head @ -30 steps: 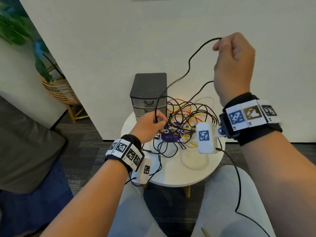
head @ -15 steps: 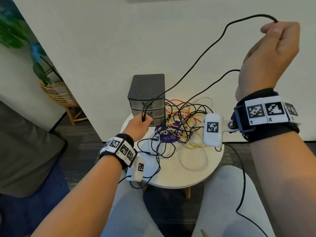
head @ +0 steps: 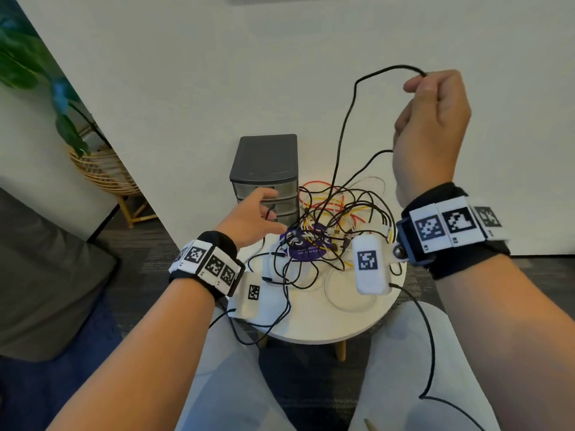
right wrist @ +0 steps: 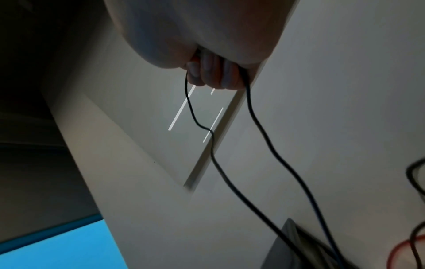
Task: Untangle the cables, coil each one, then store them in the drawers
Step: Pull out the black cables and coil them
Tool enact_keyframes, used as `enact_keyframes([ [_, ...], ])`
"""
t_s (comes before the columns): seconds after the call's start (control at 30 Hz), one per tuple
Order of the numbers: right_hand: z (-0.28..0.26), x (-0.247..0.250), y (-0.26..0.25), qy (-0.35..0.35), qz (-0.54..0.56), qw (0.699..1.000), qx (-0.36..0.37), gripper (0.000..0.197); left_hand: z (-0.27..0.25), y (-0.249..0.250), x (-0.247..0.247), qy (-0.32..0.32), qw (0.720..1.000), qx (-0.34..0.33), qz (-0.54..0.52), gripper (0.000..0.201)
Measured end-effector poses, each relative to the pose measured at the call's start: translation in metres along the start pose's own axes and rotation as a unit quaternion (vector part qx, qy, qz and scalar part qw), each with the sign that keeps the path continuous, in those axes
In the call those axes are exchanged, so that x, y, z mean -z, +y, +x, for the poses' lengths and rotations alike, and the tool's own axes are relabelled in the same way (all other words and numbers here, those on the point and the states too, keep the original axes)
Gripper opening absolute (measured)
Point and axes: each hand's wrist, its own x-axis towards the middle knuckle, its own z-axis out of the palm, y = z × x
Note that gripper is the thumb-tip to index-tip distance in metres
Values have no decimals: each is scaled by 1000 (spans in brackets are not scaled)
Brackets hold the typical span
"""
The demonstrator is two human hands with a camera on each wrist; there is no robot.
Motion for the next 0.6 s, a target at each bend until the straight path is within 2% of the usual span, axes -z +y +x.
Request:
enact_keyframes([
  [0.1, -11, -10, -1, -35, 15, 999, -8, 22, -10, 31, 5, -71, 995, -71, -21, 89],
  [0.17, -19, -17, -7, -63, 40, 997, -13, 23, -12, 50, -2, -91, 989, -115, 6, 79],
  [0.2, -22, -20, -11, -73, 54, 996, -13, 23, -11, 55, -8, -78, 988, -132, 29, 67],
  [0.3, -20, -23, -25, -73, 93, 993, 11, 23, -3, 50, -28, -21, 986, -153, 67, 10],
  [0.33, -16, -20, -30, -60, 104, 992, 33, 22, -1, 44, -32, -24, 988, -141, 54, 10],
  [0.4, -4, -13, -39, -19, 115, 989, 88, 20, 0, 30, -37, -51, 992, -116, 7, 24],
  [0.5, 17, 2, -45, 48, 106, 980, 163, 18, -4, 19, -38, -71, 990, -114, 34, 34],
  [0.6, 28, 11, -43, 69, 65, 974, 205, 18, -3, 13, -39, -70, 990, -119, 22, 38],
])
